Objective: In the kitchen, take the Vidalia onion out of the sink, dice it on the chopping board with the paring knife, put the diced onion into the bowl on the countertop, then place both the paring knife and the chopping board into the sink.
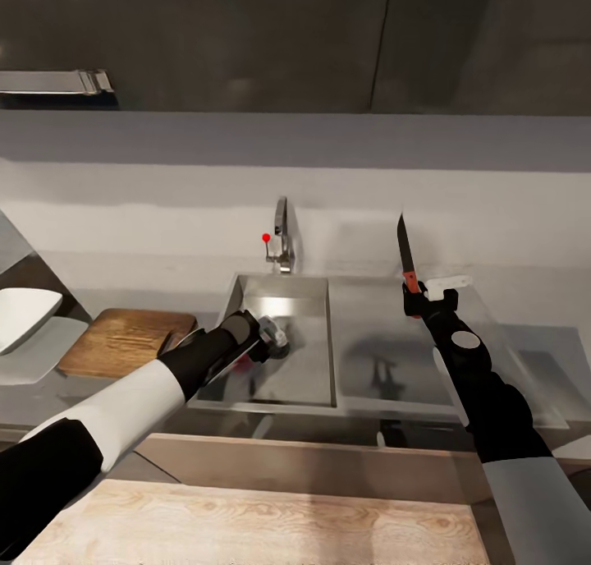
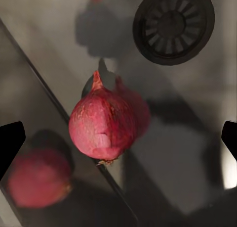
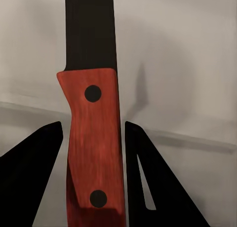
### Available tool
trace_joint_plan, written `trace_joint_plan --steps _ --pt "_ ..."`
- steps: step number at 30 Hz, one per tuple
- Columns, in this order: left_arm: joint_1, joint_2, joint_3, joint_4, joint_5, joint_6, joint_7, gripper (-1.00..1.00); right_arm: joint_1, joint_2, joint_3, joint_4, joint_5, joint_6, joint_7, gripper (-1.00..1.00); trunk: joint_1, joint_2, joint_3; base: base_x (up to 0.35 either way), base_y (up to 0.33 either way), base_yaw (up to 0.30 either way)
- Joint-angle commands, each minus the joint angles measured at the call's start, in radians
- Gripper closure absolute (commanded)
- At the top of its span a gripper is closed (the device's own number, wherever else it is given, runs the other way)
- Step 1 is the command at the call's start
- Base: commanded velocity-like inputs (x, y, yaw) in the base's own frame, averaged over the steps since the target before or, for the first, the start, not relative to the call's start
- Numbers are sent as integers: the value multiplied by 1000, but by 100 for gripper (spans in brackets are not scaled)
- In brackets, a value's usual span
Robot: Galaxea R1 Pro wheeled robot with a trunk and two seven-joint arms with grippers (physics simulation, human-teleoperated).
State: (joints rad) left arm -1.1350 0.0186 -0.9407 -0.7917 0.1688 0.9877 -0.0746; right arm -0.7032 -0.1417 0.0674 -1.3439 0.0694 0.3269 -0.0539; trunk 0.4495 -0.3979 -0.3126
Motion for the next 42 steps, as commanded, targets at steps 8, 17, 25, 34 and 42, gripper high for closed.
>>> trace_joint_plan --steps 8,17,25,34,42 --pt "-2 10 -4 -3 5 3 1 -100 -1 -1 3 -1 7 7 -6 100 1 -2 -12 0 0 0" --pt "-2 11 -4 -3 5 3 1 -100 -1 -1 3 -1 7 7 -6 100 1 -2 -24 0 0 0" --pt "-2 13 -4 -3 5 3 1 -100 -1 -1 3 -1 7 7 -6 100 1 -2 -34 0 0 0" --pt "-2 14 -5 -3 5 3 1 -100 -1 -1 3 -1 7 7 -6 100 1 -2 -45 0 0 0" --pt "-2 15 -5 -3 5 3 1 -100 -1 -1 3 -1 7 7 -5 100 1 -2 -54 0 0 0"
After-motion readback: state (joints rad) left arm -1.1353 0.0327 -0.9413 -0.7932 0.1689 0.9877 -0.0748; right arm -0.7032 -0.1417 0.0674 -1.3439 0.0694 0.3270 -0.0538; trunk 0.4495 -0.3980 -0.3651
